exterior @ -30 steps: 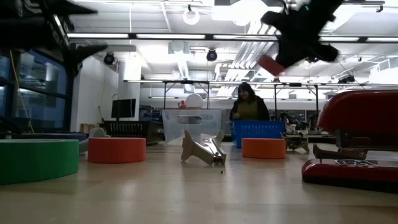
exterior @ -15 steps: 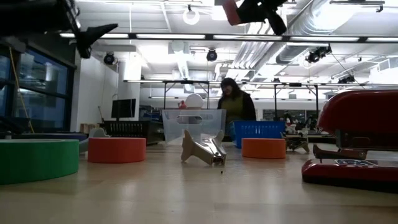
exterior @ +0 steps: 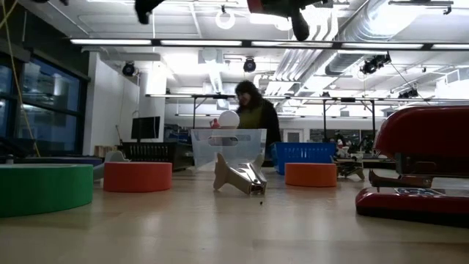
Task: Pick and place Stapler, Stapler remover, tape
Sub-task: Put the pink tape into the black basket
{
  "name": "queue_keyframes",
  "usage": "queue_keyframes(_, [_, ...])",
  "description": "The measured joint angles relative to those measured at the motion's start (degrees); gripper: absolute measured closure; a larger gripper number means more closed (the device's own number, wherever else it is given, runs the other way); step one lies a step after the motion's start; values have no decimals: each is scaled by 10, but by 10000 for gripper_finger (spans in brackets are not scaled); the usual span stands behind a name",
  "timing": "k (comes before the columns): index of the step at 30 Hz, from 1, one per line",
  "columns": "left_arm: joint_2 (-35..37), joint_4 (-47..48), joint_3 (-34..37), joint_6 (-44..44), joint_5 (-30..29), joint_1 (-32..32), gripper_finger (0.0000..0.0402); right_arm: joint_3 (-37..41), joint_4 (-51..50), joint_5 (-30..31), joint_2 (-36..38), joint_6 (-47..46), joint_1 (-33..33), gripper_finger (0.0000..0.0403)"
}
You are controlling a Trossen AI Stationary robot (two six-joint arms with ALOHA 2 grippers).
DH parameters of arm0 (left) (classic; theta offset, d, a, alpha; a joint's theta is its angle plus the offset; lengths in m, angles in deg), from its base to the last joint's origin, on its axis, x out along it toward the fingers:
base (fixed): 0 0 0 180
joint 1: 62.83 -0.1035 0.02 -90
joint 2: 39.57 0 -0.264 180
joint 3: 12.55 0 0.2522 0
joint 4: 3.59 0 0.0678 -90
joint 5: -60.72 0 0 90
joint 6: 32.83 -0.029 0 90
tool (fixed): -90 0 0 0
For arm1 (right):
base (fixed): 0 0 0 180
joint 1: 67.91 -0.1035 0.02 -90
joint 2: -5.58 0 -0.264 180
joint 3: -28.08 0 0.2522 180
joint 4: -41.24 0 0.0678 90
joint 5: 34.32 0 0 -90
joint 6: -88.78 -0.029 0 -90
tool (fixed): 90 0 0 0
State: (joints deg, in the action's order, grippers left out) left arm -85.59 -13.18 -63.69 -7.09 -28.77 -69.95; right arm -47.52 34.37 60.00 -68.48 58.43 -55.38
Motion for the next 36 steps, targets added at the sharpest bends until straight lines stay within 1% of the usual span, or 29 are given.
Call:
queue_keyframes(3, [-36,7,-28,-8,0,0,74,0,27,-20,-9,6,0,368])
queue_keyframes(9, [-91,7,-64,-13,3,0,74,-4,49,-57,-27,5,0,368])
queue_keyframes(14, [-123,8,-85,0,22,0,74,-47,44,-118,-59,26,-1,368])
queue_keyframes(19, [-146,6,-104,18,49,0,74,-105,-11,-150,-93,63,-7,368])
queue_keyframes(23, [-149,2,-108,30,66,0,74,-141,-49,-153,-112,79,-7,368])
queue_keyframes(31, [-148,9,-107,46,64,0,74,-188,-58,-166,-158,85,-13,368])
queue_keyframes(36, [-148,11,-107,53,69,-1,74,-192,-60,-140,-166,84,-12,368])
